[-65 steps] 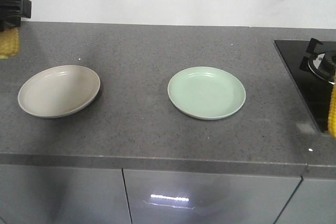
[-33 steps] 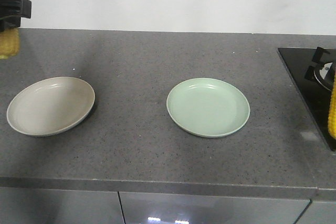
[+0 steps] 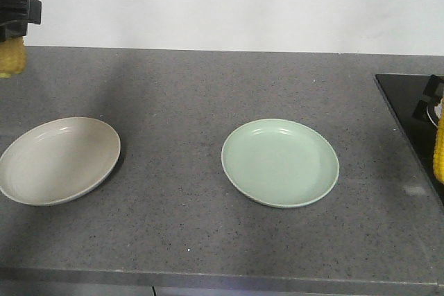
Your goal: Distribute corn equally
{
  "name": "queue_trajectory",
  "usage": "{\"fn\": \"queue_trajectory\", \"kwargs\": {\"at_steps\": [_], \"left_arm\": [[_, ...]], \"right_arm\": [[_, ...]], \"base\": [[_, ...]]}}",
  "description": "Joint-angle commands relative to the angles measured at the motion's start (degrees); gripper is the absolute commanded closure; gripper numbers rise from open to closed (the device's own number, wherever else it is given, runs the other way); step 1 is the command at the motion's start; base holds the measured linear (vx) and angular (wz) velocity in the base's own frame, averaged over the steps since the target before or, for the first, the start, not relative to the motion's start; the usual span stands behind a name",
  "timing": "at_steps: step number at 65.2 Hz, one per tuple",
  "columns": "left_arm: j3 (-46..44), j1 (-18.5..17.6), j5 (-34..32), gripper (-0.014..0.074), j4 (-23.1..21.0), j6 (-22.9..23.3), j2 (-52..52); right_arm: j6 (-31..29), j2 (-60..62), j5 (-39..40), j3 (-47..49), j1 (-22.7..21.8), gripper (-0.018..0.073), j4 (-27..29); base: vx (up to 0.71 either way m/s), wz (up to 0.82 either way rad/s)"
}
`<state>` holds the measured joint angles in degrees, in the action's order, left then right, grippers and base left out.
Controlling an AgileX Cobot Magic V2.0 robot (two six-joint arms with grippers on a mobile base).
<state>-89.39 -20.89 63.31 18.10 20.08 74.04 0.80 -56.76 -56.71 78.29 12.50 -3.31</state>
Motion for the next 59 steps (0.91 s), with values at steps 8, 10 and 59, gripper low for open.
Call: {"fn": "queue_trajectory", "kwargs": {"at_steps": [8, 10, 59], "left_arm": [[-1.3, 0.0, -3.4, 0.0468, 1.2, 0.5, -1.5], [-1.3, 0.0, -3.4, 0.0468, 1.2, 0.5, -1.5], [-1.3, 0.0, -3.4, 0.0468, 1.2, 0.5, -1.5]], "right_arm": [[-0.2, 0.7, 3.9, 1.5, -0.3, 0.0461, -0.6], [-0.2, 0.7, 3.9, 1.5, -0.3, 0.0461, -0.6], [-0.2, 0.7, 3.9, 1.5, -0.3, 0.0461, -0.6]], "base": [[0.09, 0.01], [0.09, 0.00], [0.06, 0.00]]}}
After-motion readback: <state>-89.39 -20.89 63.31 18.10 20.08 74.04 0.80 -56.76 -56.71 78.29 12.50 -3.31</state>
